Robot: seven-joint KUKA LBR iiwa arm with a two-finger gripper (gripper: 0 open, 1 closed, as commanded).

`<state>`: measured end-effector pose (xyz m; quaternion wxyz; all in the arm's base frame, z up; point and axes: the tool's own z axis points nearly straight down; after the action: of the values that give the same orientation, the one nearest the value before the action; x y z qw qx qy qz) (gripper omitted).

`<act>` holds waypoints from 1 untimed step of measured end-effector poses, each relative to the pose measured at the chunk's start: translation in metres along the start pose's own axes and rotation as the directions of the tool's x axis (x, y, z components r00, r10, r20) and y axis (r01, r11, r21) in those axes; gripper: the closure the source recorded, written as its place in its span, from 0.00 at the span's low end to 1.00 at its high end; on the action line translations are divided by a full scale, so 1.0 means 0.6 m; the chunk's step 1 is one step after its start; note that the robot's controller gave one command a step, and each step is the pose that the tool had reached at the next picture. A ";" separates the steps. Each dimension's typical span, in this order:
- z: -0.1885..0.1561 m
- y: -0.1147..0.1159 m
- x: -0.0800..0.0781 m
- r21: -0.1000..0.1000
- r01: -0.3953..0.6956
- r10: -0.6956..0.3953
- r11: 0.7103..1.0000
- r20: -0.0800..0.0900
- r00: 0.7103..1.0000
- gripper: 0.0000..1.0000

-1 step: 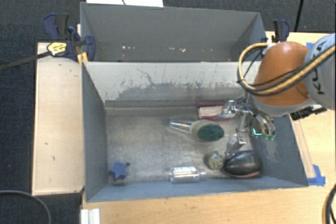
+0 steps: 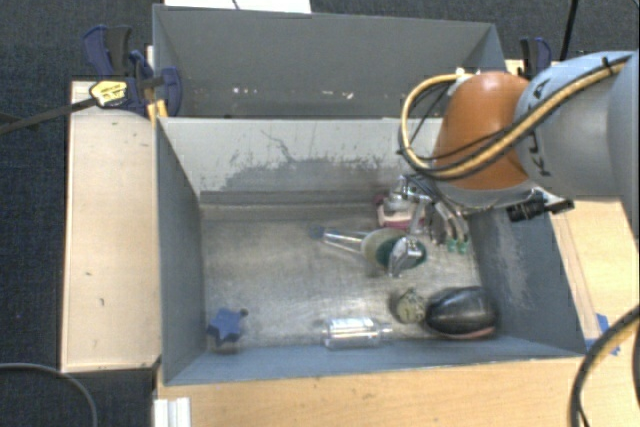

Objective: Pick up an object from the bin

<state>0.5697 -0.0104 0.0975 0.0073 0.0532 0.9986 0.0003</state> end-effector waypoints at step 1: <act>-0.007 -0.003 -0.003 0.000 0.001 -0.001 1.000 0.005 1.000 1.00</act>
Offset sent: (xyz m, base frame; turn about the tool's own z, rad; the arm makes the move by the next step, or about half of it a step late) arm 0.0000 0.0000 0.0000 0.0000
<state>0.5711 -0.0122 0.1014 0.0099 0.0529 0.9986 0.0000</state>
